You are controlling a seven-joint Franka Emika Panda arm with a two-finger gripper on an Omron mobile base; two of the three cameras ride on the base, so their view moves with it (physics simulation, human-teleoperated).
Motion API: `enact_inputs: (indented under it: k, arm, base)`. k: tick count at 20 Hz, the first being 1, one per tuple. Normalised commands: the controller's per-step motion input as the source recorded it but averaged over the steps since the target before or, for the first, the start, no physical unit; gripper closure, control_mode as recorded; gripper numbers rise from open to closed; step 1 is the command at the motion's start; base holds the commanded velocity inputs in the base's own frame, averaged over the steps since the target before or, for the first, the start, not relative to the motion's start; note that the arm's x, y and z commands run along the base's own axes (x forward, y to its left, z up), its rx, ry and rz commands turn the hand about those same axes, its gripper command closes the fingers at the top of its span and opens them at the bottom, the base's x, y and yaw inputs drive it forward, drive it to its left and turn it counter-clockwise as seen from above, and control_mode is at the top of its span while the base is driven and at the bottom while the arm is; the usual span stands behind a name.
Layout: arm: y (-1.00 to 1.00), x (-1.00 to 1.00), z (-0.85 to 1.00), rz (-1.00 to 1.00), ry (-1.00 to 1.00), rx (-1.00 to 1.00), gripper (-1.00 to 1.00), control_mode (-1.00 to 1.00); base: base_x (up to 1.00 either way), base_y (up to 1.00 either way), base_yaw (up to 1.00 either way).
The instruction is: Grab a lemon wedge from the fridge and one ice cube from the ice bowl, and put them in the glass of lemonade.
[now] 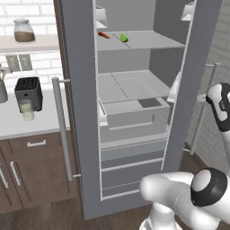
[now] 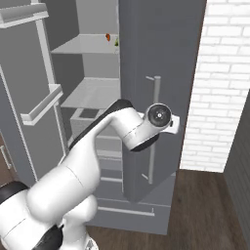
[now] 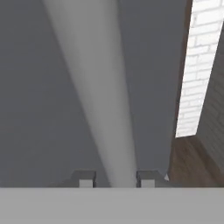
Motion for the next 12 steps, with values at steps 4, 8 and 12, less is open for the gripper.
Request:
enact_inputs:
  k: [4,8,12]
  arm:
    - [-0.19,-0.45,0.32,0.01,0.00,0.01,-1.00,-1.00]
    - [-0.02,-0.72,0.39,0.00,0.00,0.00,-1.00,-1.00]
    - [0.00,-0.86,0.28,0.00,0.00,-0.04,-1.00,-1.00]
  base:
    - [0.00,0.00,0.00]
    - [0.00,0.00,0.00]
    - [0.00,0.00,0.00]
